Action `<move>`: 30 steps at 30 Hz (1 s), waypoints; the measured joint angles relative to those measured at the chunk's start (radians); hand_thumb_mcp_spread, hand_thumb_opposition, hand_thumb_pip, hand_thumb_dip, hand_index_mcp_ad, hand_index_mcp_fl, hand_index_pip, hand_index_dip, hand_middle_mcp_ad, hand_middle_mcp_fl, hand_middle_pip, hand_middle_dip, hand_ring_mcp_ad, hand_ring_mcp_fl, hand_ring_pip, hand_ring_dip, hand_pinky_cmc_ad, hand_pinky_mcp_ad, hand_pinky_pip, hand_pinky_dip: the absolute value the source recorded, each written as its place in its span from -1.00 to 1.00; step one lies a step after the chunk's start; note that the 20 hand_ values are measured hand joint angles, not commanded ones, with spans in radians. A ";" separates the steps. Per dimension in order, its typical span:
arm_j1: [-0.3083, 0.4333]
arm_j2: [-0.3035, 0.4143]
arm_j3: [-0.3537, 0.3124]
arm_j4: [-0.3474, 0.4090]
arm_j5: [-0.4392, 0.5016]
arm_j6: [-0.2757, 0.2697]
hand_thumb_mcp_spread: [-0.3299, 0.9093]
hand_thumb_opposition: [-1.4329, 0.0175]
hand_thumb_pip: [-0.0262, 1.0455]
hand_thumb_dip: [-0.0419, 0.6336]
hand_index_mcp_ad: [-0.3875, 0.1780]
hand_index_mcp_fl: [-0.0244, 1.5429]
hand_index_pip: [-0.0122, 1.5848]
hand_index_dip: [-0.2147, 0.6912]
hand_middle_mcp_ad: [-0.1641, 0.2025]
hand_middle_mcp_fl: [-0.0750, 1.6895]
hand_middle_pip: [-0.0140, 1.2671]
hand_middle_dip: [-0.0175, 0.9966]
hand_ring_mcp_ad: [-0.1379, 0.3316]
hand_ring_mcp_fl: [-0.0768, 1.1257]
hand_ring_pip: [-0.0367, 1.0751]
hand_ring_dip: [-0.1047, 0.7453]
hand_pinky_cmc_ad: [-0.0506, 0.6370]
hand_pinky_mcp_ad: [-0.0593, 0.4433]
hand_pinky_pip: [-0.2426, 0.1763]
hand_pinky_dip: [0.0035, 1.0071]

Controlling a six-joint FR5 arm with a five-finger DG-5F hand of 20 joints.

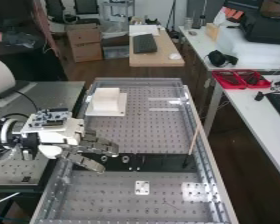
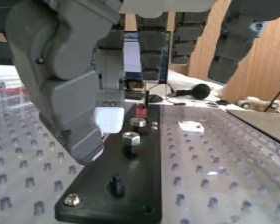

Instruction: Grab the smaller nut and place it in the white container

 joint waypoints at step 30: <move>0.325 0.100 0.099 -0.183 -0.162 0.041 0.27 -0.35 0.14 -0.24 -0.17 -0.32 0.95 0.03 0.31 -0.67 -0.79 -0.47 0.05 -0.85 -0.74 -0.43 0.15 0.47 0.56 -0.62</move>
